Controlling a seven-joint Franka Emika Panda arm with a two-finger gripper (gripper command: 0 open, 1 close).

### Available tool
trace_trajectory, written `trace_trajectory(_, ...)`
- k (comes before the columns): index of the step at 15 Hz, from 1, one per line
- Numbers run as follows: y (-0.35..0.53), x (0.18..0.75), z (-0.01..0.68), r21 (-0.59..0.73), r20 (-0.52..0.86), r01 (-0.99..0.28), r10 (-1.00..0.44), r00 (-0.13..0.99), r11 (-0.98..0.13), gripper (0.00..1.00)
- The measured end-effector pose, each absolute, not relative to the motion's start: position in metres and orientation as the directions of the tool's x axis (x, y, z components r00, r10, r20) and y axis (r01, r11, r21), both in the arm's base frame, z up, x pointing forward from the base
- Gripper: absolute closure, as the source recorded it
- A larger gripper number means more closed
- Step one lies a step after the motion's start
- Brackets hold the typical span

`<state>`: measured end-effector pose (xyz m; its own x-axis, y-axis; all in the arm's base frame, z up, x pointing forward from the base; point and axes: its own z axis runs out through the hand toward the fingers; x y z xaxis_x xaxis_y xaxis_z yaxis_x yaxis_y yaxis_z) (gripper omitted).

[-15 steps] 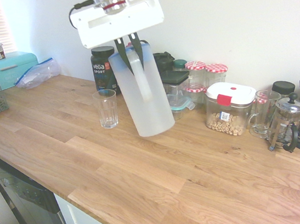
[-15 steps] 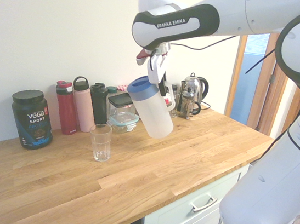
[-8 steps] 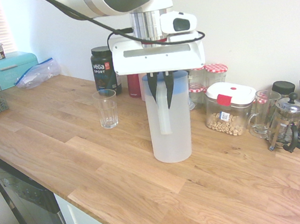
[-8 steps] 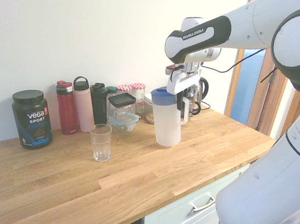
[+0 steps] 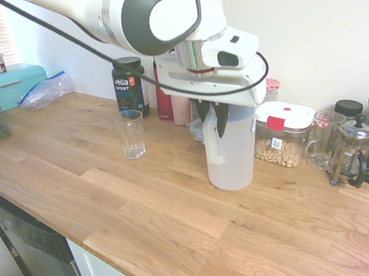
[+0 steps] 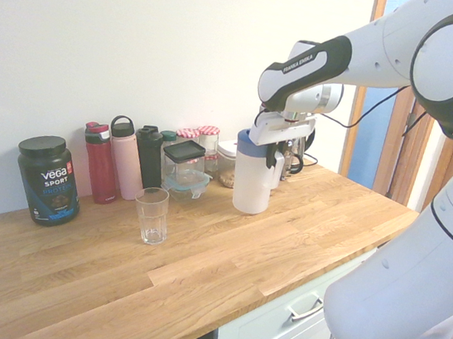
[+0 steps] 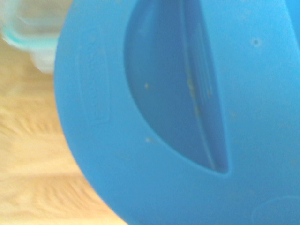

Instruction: Pour me some water

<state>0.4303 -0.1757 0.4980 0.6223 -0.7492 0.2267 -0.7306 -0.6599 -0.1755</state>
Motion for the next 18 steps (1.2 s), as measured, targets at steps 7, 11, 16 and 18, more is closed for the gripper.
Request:
trace_trajectory(7, -0.165, 0.418, 0.500, -0.141, 0.202, -0.759, -0.770, 0.606, -0.635, 0.00)
trace_trajectory(11, -0.161, 0.419, 0.497, -0.135, 0.189, -0.770, -0.780, 0.597, -0.623, 0.00)
trace_trajectory(16, -0.161, 0.416, 0.494, -0.123, 0.170, -0.777, -0.785, 0.596, -0.617, 0.00)
trace_trajectory(18, -0.160, 0.401, 0.508, -0.112, 0.150, -0.783, -0.789, 0.595, -0.612, 0.00)
